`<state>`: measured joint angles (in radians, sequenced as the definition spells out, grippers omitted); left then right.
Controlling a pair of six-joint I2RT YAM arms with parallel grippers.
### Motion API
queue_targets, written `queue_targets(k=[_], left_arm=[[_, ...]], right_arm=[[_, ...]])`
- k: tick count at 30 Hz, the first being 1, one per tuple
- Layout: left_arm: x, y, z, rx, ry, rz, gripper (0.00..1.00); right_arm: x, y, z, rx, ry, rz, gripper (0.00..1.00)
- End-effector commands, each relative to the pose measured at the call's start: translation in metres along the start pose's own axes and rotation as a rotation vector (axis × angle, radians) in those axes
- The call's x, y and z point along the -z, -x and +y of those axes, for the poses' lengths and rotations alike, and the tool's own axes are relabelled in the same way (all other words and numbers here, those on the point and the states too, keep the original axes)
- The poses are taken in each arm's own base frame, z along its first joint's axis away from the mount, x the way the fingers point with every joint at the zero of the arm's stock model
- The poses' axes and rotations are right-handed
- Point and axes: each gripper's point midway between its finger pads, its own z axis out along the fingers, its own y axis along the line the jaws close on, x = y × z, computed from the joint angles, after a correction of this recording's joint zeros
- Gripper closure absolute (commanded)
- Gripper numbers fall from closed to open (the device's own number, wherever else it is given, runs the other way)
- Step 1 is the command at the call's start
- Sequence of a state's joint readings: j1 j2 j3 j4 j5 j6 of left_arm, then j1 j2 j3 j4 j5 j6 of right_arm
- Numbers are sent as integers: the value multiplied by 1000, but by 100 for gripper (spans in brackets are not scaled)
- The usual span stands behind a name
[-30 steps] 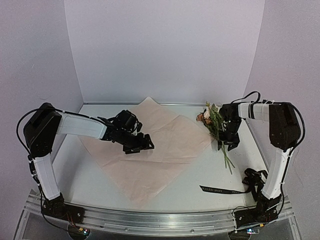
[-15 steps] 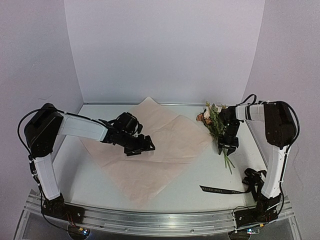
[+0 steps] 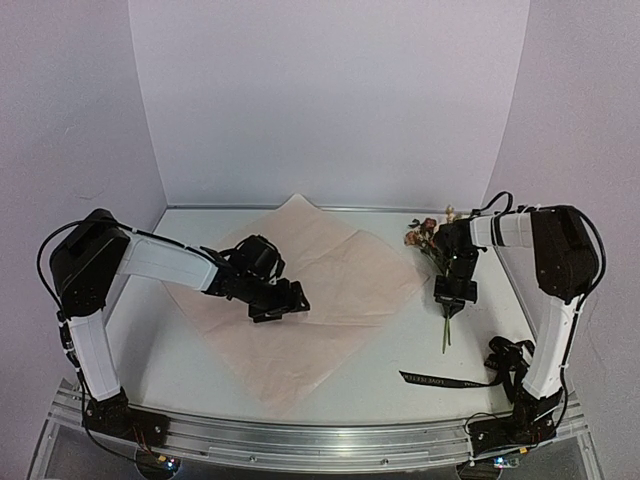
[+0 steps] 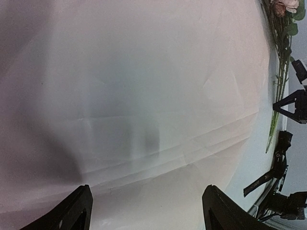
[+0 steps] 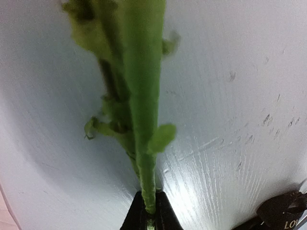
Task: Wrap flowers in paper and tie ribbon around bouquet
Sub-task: Pick up the fake flower from the corner of the board, then place the fake flower on the flattened wrapping paper.
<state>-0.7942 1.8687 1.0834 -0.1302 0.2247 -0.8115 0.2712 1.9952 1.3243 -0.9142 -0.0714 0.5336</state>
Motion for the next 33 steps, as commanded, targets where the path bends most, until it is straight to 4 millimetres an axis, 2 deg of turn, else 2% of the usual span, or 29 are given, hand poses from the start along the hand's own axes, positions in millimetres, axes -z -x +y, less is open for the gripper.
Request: queue_targets(k=[1, 8, 15, 18, 20, 23, 26, 29, 33], left_arm=[[0, -5, -3, 44, 12, -12, 18], [-5, -24, 2, 89, 68, 14, 18], [-7, -45, -7, 92, 80, 20, 18], [-1, -46, -10, 85, 75, 2, 18], [8, -39, -17, 65, 68, -25, 18], [28, -24, -25, 30, 69, -73, 16], [49, -6, -20, 28, 46, -99, 16], [73, 15, -2, 50, 34, -126, 15], [103, 39, 21, 83, 35, -181, 15]], right_arm=[[-3, -20, -15, -16, -62, 33, 100], [30, -15, -22, 52, -54, -49, 100], [74, -17, -12, 75, 44, -115, 100], [89, -19, -5, 72, 88, -144, 100], [100, -18, 4, 90, 102, -176, 100], [120, -15, 21, 126, 116, -243, 100], [140, -8, 51, 165, 144, -304, 100], [153, -4, 81, 186, 173, -347, 100], [167, 4, 136, 216, 242, -398, 100]])
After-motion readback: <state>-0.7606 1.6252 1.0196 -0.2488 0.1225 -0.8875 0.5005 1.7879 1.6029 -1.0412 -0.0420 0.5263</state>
